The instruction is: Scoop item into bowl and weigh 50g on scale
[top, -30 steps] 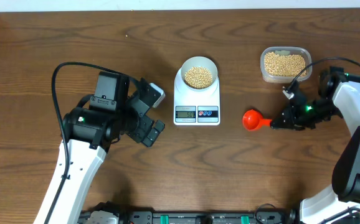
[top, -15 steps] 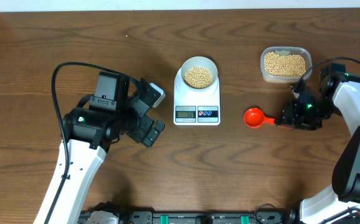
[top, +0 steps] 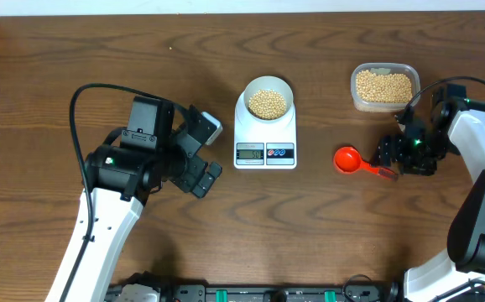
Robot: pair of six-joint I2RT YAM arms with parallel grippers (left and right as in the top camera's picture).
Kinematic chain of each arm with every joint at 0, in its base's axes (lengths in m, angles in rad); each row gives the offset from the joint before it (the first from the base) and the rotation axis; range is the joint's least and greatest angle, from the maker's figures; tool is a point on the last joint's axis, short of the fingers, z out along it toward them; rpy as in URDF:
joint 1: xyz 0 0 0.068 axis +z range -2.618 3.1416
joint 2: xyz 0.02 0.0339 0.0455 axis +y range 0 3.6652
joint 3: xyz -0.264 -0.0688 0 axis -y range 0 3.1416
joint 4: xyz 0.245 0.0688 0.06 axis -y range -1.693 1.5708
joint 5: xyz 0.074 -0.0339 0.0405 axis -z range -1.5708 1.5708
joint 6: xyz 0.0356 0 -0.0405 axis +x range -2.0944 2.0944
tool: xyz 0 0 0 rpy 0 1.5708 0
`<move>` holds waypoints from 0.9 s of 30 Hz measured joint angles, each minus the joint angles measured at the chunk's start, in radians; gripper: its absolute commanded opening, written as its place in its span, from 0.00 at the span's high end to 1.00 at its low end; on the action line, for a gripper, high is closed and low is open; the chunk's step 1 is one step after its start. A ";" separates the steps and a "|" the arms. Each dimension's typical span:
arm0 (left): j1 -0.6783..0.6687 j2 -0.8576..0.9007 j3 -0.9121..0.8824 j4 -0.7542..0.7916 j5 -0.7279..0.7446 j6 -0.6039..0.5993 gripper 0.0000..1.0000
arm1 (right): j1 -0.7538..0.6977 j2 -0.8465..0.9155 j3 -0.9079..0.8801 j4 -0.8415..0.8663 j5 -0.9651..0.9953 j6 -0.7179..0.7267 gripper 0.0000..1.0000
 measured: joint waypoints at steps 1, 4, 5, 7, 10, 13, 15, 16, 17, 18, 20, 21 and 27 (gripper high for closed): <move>0.000 0.000 0.000 0.000 0.000 0.000 0.02 | 0.000 0.000 0.003 -0.001 0.009 0.000 0.20; 0.000 0.000 0.000 0.000 0.000 0.000 0.02 | 0.000 0.000 0.038 -0.003 0.039 0.003 0.20; 0.000 0.000 0.000 0.000 0.000 0.000 0.02 | 0.000 0.000 0.057 -0.003 0.045 0.003 0.20; 0.000 0.000 0.000 0.000 0.000 0.000 0.02 | 0.002 0.000 0.109 -0.007 0.055 0.004 0.20; 0.000 0.000 0.000 0.000 0.000 0.000 0.02 | 0.012 0.000 0.202 -0.015 0.064 0.005 0.17; 0.000 0.000 0.000 0.000 0.000 0.000 0.02 | 0.044 0.000 0.299 -0.024 0.073 -0.011 0.14; 0.000 0.000 0.000 0.000 0.000 0.000 0.02 | 0.084 0.000 0.368 -0.029 0.076 -0.040 0.11; 0.000 0.000 0.000 0.000 0.000 0.000 0.02 | 0.107 0.000 0.397 -0.028 0.078 -0.058 0.09; 0.000 0.000 0.000 0.000 0.000 0.000 0.02 | 0.136 0.000 0.426 -0.027 0.078 -0.079 0.07; 0.000 0.000 0.000 0.000 0.000 0.000 0.02 | 0.164 0.000 0.449 -0.026 0.079 -0.100 0.04; 0.000 0.000 0.000 0.000 0.000 0.000 0.02 | 0.229 0.000 0.488 -0.022 0.077 -0.156 0.01; 0.000 0.000 0.000 0.000 0.000 0.000 0.02 | 0.252 0.000 0.497 -0.020 0.077 -0.175 0.01; 0.000 0.000 0.000 0.000 0.000 0.000 0.02 | 0.389 0.000 0.509 -0.031 0.073 -0.294 0.01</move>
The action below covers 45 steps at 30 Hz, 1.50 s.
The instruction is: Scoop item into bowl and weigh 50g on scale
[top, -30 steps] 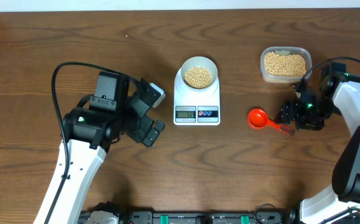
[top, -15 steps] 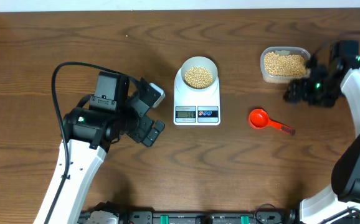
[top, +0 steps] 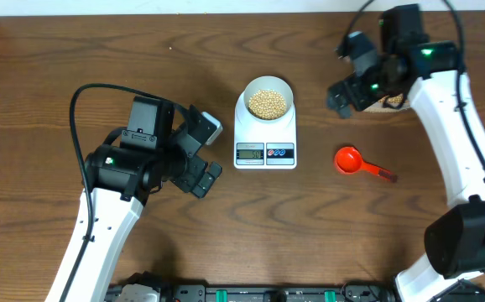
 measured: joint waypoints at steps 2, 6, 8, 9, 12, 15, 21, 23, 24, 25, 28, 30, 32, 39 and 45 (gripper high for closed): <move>0.000 0.000 0.000 0.000 0.000 0.000 0.02 | 0.025 0.000 0.000 -0.003 -0.008 -0.020 0.01; 0.000 0.000 0.000 0.000 0.000 0.000 0.02 | 0.057 0.000 0.000 -0.039 -0.069 -0.071 0.01; 0.000 0.000 0.000 0.000 0.000 0.000 0.02 | 0.067 0.000 0.000 -0.053 -0.103 -0.094 0.01; 0.000 0.000 0.000 0.000 0.000 0.000 0.02 | 0.072 0.000 0.000 -0.060 -0.121 -0.105 0.01; 0.000 0.000 0.000 0.000 0.000 0.000 0.02 | 0.076 0.000 0.000 -0.064 -0.151 -0.121 0.01; 0.000 0.000 0.000 0.000 0.000 0.000 0.02 | 0.077 0.000 0.000 -0.074 -0.183 -0.144 0.01; 0.000 0.000 0.000 0.000 0.000 0.000 0.02 | 0.084 0.000 0.000 -0.115 -0.250 -0.177 0.01; 0.000 0.000 0.000 0.000 0.000 0.000 0.02 | 0.087 0.000 0.000 -0.132 -0.261 -0.178 0.01; 0.000 0.000 0.000 0.000 0.000 0.000 0.02 | 0.089 0.000 0.000 -0.135 -0.264 -0.171 0.01; 0.000 0.000 0.000 0.000 0.000 0.000 0.02 | 0.089 0.000 0.000 -0.137 -0.266 -0.169 0.01; 0.000 0.000 0.000 0.000 0.000 0.000 0.02 | 0.091 0.000 0.000 -0.142 -0.269 -0.133 0.01; 0.000 0.000 0.000 0.000 0.000 0.000 0.02 | 0.091 0.000 0.000 -0.143 -0.270 -0.101 0.01; 0.000 0.000 0.000 0.000 0.000 0.000 0.02 | 0.091 0.000 0.000 -0.143 -0.269 -0.071 0.01; 0.000 0.000 0.000 0.000 0.000 0.000 0.02 | 0.092 0.000 0.000 -0.151 -0.272 -0.038 0.01; 0.000 0.000 0.000 0.000 0.000 0.000 0.02 | 0.092 0.000 0.000 -0.157 -0.272 -0.032 0.01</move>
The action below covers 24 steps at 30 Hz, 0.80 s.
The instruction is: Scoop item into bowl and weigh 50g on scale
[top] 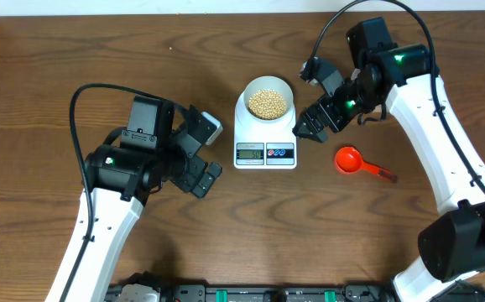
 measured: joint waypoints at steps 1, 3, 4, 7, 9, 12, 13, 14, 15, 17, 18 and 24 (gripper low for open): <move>0.000 0.000 0.000 0.000 0.000 0.000 0.02 | 0.000 0.000 0.000 0.000 0.000 0.000 0.01; 0.000 0.000 0.000 0.000 0.000 0.000 0.02 | 0.000 0.000 0.000 0.000 0.000 0.001 0.01; 0.000 0.000 0.000 0.000 0.000 0.000 0.02 | 0.000 0.000 0.000 0.000 0.000 0.001 0.01; 0.000 0.000 0.000 0.000 0.000 0.000 0.02 | 0.000 0.000 0.000 0.000 0.000 0.001 0.01; 0.000 0.000 0.000 0.000 0.000 0.000 0.02 | 0.000 0.000 0.000 0.000 0.000 0.001 0.01; 0.000 0.000 0.000 0.000 0.000 0.000 0.02 | 0.001 0.000 0.000 -0.006 0.000 0.002 0.01; 0.000 0.000 0.000 0.000 0.000 0.000 0.02 | 0.002 0.000 0.000 -0.008 0.000 0.003 0.01; 0.000 0.000 0.000 0.000 0.000 0.000 0.02 | 0.003 0.000 0.000 -0.008 0.000 0.003 0.01; 0.000 0.000 0.000 0.000 0.000 0.000 0.02 | 0.003 0.000 0.000 -0.008 0.000 0.003 0.01; 0.000 0.000 0.000 0.000 0.000 0.000 0.02 | 0.006 0.000 0.000 -0.007 0.002 -0.008 0.01; 0.000 0.000 0.000 0.000 0.000 0.000 0.02 | 0.009 0.000 0.000 -0.006 0.005 -0.020 0.01; 0.000 0.000 0.000 0.000 0.000 0.000 0.02 | 0.053 -0.054 -0.004 0.063 0.064 -0.147 0.00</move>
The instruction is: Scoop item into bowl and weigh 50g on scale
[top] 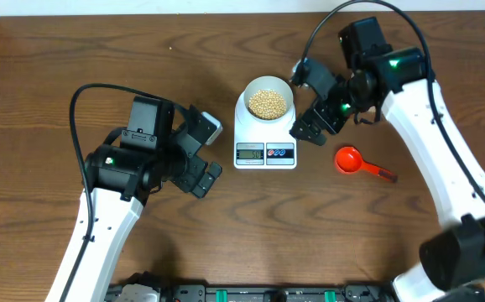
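A white bowl (268,87) of yellow beans (268,103) stands on the white scale (265,134), whose display (249,152) faces the front edge. The red scoop (349,158) lies on the table right of the scale, empty, handle pointing right. My right gripper (304,104) hovers just right of the bowl, open, one finger (308,77) by the bowl's rim and the other by the scale's right edge. My left gripper (206,153) is open to the left of the scale, holding nothing. The bean container is hidden under the right arm.
The left arm (117,172) fills the table's left half, with a black cable looping over it. The right arm (427,109) reaches in from the right edge across the back right corner. Black fixtures line the front edge (251,294).
My right gripper has shifted slightly left, closer to the bowl's right side. The scoop, scale, bowl and left arm have not moved.
My right gripper was first at the scoop's handle on the right of the table, with the bean container in view behind it. Then it was up near the container, the scoop left lying on the table. Later it stood beside the scale, and now it is by the bowl.
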Robot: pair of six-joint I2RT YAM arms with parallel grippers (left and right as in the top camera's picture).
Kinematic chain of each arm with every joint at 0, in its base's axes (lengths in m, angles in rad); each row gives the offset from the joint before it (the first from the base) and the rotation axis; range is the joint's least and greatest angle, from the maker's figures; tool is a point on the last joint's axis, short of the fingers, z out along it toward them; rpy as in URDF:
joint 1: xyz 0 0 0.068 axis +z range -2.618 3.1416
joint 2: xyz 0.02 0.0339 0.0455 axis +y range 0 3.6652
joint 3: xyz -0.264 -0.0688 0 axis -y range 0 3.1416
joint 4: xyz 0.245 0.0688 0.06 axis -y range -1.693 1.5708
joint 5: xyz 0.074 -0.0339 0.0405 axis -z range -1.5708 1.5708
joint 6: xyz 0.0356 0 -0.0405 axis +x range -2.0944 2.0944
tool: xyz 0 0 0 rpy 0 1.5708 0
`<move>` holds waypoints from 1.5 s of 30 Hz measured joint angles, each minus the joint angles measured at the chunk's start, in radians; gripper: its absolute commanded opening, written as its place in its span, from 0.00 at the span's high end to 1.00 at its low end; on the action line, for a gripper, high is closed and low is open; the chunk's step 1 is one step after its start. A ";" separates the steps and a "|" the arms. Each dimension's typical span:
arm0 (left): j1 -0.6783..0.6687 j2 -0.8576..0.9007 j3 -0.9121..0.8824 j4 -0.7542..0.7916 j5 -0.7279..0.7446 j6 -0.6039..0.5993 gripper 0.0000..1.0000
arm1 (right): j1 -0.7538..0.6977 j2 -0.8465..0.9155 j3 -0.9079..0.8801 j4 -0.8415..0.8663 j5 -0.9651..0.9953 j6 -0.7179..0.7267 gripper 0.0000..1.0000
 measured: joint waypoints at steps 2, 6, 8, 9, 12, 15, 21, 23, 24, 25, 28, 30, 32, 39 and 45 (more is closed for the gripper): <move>0.000 0.000 0.000 0.000 0.000 0.000 0.02 | 0.011 -0.049 -0.010 0.040 0.013 -0.028 0.01; 0.000 0.000 0.000 0.001 0.000 0.000 0.02 | 0.014 -0.205 -0.122 0.192 0.023 -0.061 0.01; 0.000 0.000 0.000 0.001 0.000 0.000 0.02 | 0.014 -0.289 -0.219 0.278 0.029 -0.072 0.01; 0.000 0.000 0.000 0.000 0.000 0.000 0.02 | 0.015 -0.329 -0.277 0.331 0.028 -0.076 0.01; 0.000 0.000 0.000 0.001 0.000 0.000 0.02 | 0.015 -0.439 -0.471 0.491 0.029 -0.083 0.01; 0.000 0.000 0.000 0.001 0.000 0.000 0.02 | 0.014 -0.551 -0.682 0.668 0.029 -0.091 0.01; 0.000 0.000 0.000 0.001 0.000 0.000 0.02 | 0.015 -0.781 -1.018 0.962 0.028 -0.096 0.01; 0.000 0.000 0.000 0.000 0.000 0.000 0.02 | 0.015 -0.851 -1.106 1.036 0.028 -0.096 0.01; 0.000 0.000 0.000 0.000 0.000 0.000 0.02 | 0.014 -0.892 -1.155 1.071 0.029 -0.096 0.01; 0.000 0.000 0.000 0.000 0.000 0.000 0.02 | 0.014 -0.933 -1.204 1.106 0.030 -0.096 0.01; 0.000 0.000 0.000 0.000 0.000 0.000 0.02 | 0.014 -1.043 -1.326 1.193 0.031 -0.076 0.01; 0.000 0.000 0.000 0.000 0.000 0.000 0.02 | 0.014 -1.109 -1.395 1.248 0.040 -0.034 0.01; 0.000 0.000 0.000 0.000 0.000 0.000 0.02 | 0.014 -1.176 -1.461 1.294 0.063 0.034 0.01; 0.000 0.000 0.000 0.000 0.000 0.000 0.02 | 0.012 -1.360 -1.605 1.323 0.203 0.291 0.01; 0.000 0.000 0.000 0.000 0.000 0.000 0.02 | 0.008 -1.500 -1.676 1.252 0.333 0.453 0.01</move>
